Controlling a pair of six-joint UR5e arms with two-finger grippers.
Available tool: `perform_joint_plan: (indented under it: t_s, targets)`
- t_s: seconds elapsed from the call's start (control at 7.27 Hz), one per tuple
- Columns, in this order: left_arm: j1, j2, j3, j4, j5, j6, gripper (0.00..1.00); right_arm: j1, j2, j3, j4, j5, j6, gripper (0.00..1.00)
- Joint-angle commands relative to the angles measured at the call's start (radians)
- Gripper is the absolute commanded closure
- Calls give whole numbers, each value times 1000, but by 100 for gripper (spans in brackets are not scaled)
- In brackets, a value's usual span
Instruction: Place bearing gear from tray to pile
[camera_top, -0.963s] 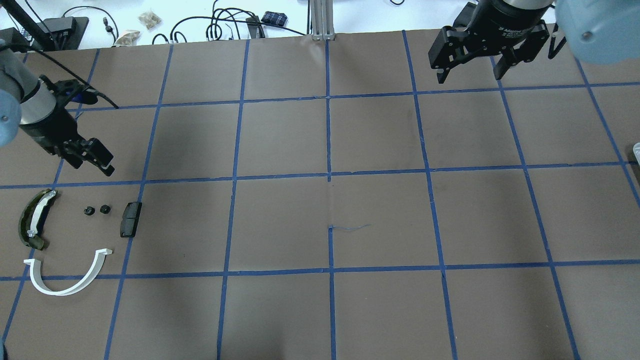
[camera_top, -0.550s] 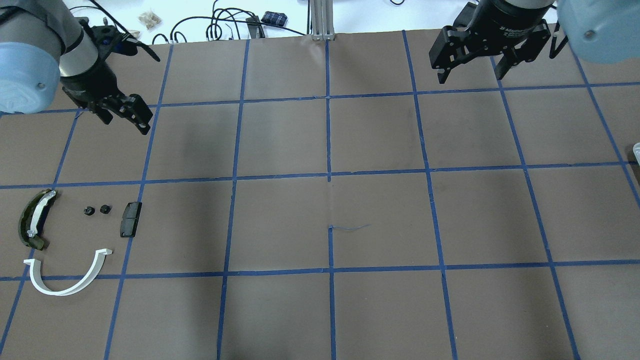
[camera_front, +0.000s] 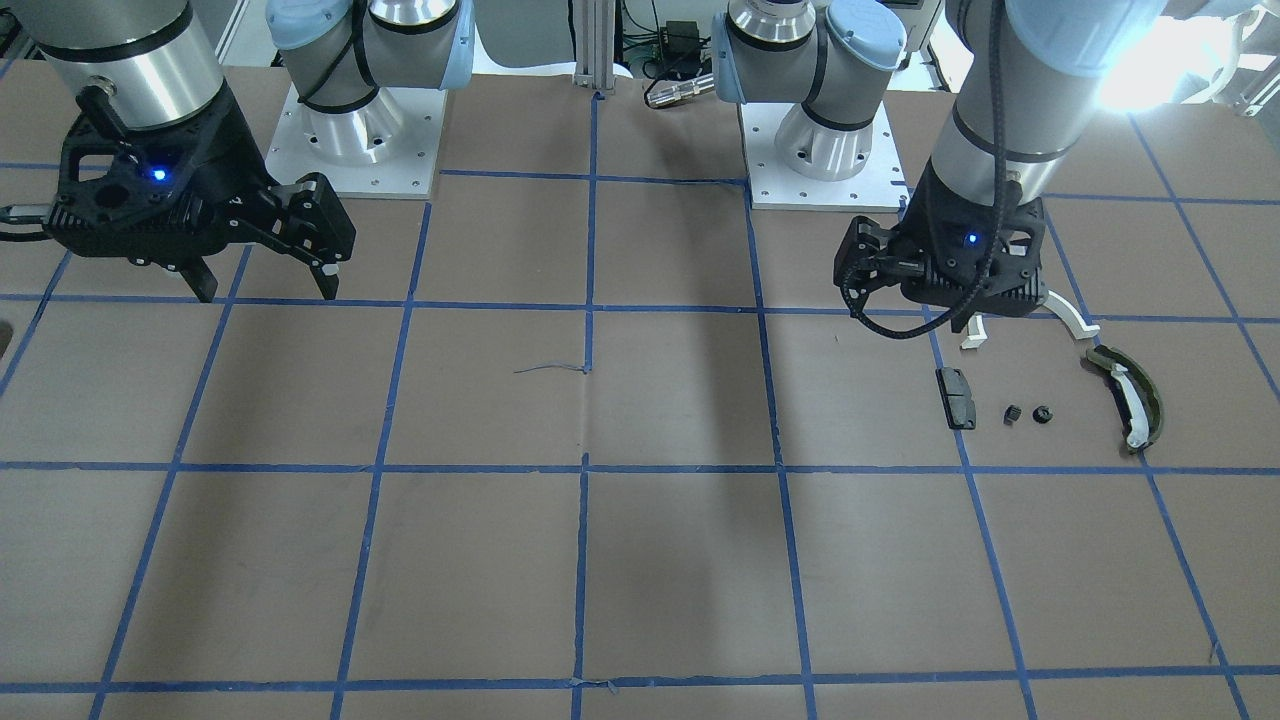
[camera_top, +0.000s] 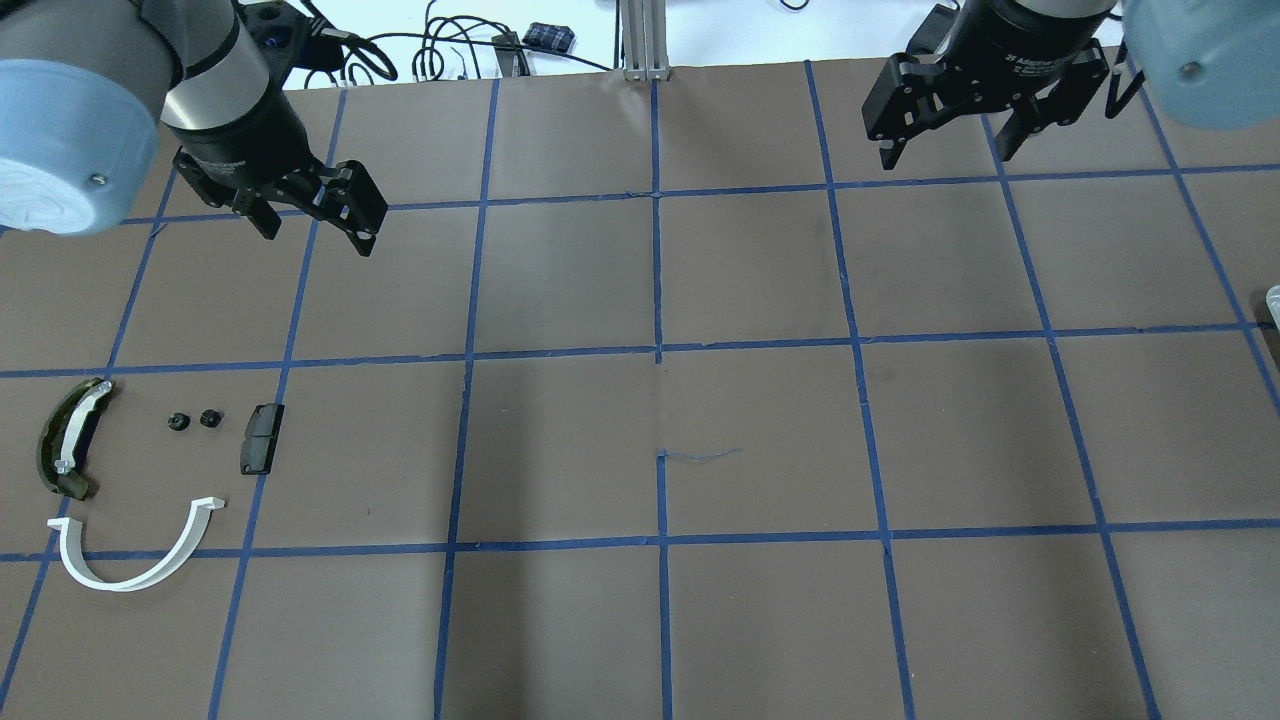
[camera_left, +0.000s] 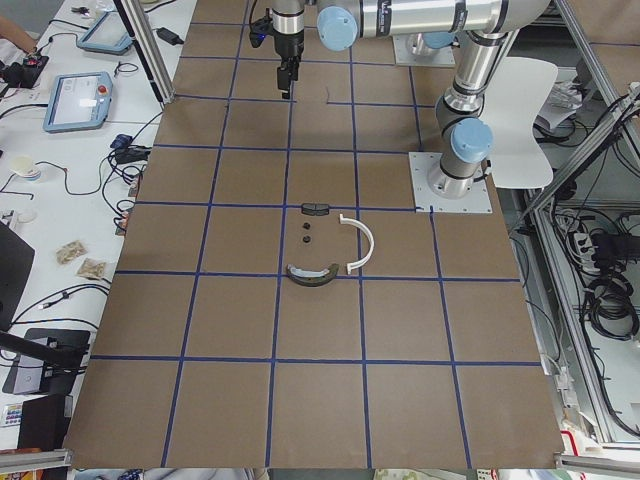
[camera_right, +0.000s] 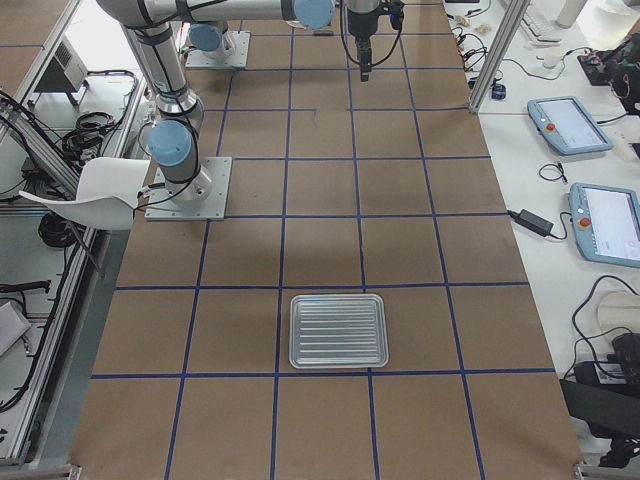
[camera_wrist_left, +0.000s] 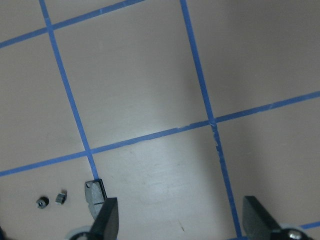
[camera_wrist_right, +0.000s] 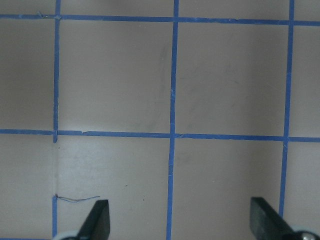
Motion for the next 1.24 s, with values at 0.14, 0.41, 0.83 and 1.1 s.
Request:
perform_joint_plan:
  t_s: [0.14, 0.41, 0.83, 1.1]
  targets:
    - [-120, 25, 2, -14, -26, -127, 3, 0, -2, 0, 0, 1, 0, 0]
    - [-122, 28, -2, -27, -32, -113, 0, 0, -2, 0, 0, 1, 0, 0]
    - [-84, 27, 17, -72, -33, -121, 0, 0, 1, 0, -3, 0, 0, 0]
    - [-46, 39, 12, -83, -37, -125, 0, 0, 4, 0, -3, 1, 0, 0]
